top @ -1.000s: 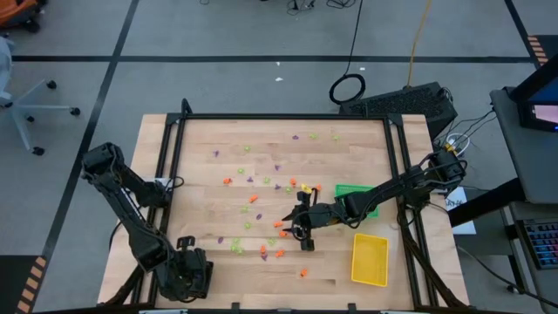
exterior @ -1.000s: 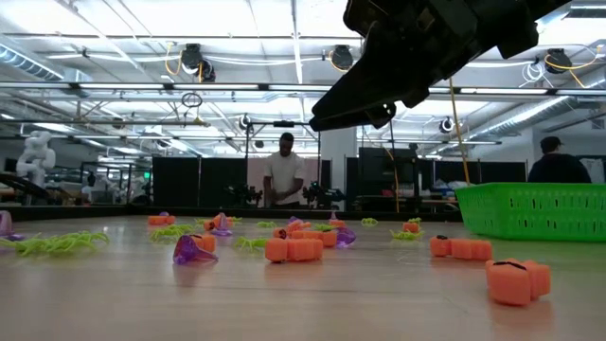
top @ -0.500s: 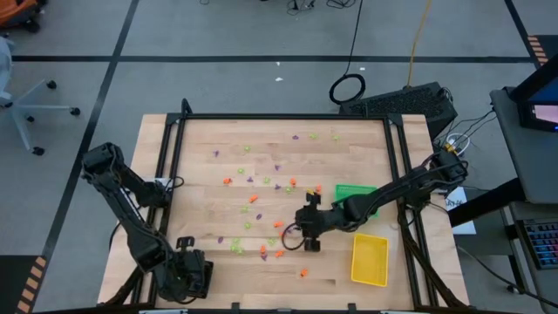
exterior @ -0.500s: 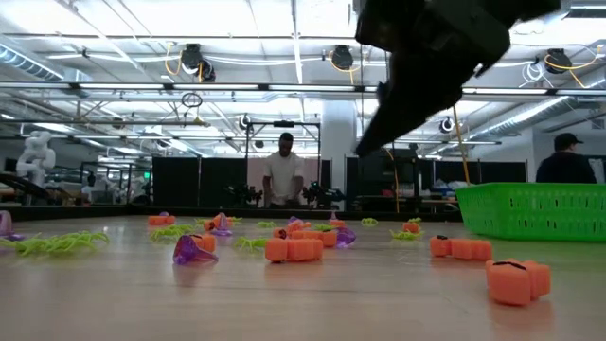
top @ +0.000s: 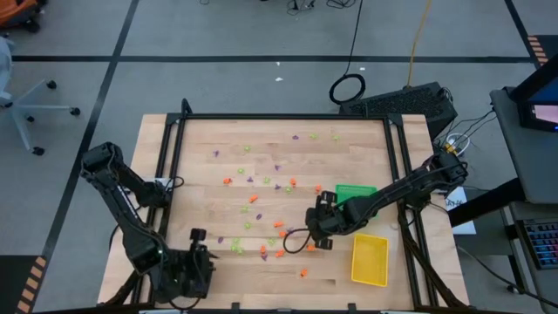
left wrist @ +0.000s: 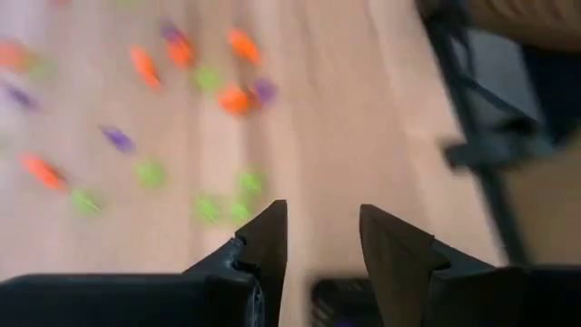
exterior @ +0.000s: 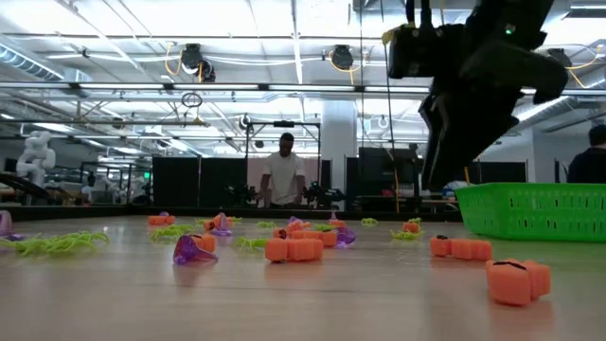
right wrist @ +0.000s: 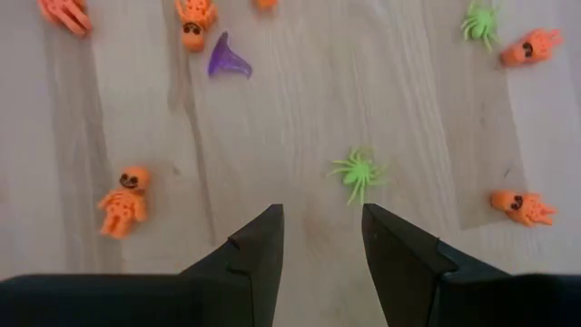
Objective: Sort Halloween decoration
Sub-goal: Put the purple witch hat toy into the black bin, then put the green spider toy into the yellow bin
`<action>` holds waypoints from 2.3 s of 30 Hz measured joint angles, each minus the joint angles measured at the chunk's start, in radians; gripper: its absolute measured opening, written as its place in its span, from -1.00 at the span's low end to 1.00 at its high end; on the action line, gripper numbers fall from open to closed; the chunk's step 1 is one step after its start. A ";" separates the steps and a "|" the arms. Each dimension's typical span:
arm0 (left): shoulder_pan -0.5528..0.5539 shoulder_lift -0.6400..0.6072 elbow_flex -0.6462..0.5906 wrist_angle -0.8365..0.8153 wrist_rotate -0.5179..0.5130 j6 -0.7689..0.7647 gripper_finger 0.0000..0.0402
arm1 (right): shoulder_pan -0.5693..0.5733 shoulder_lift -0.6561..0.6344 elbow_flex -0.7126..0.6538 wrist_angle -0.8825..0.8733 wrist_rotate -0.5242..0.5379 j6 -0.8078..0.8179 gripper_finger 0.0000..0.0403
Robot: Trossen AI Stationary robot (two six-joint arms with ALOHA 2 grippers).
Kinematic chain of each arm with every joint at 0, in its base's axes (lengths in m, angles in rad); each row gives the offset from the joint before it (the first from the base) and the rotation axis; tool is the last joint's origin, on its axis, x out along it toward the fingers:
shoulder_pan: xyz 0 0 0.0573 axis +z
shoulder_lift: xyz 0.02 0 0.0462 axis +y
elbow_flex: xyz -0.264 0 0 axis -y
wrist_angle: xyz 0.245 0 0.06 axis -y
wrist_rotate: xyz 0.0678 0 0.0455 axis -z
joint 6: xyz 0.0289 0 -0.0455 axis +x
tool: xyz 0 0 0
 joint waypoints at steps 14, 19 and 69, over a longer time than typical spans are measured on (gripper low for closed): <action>0.103 0.000 0.000 0.043 -0.257 0.103 -0.31 | -0.076 0.049 -0.032 0.113 -0.040 -0.053 -0.32; 0.130 0.000 -0.018 0.088 -0.334 0.108 -0.31 | -0.106 0.100 -0.033 0.095 -0.050 -0.079 -0.32; 0.144 0.007 -0.040 0.109 -0.357 0.103 -0.31 | -0.026 0.039 -0.034 0.160 -0.077 -0.050 -1.00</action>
